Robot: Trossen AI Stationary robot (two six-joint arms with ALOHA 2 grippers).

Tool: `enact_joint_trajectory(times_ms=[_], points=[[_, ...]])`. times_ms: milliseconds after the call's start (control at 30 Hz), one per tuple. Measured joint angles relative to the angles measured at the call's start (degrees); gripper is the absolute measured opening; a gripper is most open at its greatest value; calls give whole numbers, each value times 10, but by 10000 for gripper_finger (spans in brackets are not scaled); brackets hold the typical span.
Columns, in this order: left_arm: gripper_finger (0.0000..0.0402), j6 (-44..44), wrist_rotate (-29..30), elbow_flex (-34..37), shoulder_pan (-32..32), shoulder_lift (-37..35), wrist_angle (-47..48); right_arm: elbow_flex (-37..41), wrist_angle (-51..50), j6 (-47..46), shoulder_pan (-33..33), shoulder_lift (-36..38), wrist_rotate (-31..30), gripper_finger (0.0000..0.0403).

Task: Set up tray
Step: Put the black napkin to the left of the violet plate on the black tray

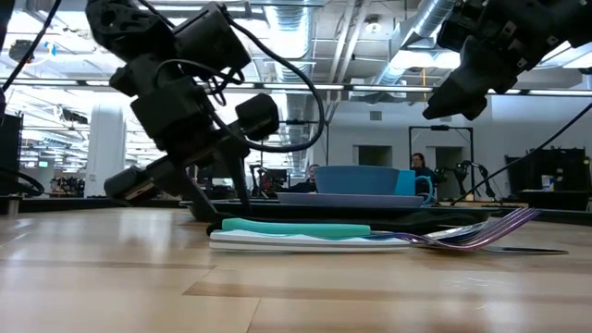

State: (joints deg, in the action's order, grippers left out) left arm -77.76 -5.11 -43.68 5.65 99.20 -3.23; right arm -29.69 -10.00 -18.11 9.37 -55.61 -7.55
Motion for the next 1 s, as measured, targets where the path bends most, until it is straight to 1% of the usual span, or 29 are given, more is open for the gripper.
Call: enact_joint_trajectory(times_ms=[133,233,300,467,500,700,800,1000], points=[[123,23,-18,-34,-9,20,67,0,0,0,0,0,0,127],[104,37,-40,-57,-18,35,110,0,-1,0,0,0,0,127],[83,37,-47,-65,-22,37,133,0,-1,0,0,0,0,127],[14,34,-45,-65,-24,38,143,0,-2,0,0,0,0,127],[8,35,-43,-65,-24,38,145,0,-2,0,0,0,0,127],[2,75,-25,-64,-23,34,148,0,-2,0,0,0,0,127],[1,99,-16,-63,-22,20,149,0,-2,0,0,0,0,127],[0,141,55,-64,-17,-32,186,0,-2,0,0,0,0,127]])
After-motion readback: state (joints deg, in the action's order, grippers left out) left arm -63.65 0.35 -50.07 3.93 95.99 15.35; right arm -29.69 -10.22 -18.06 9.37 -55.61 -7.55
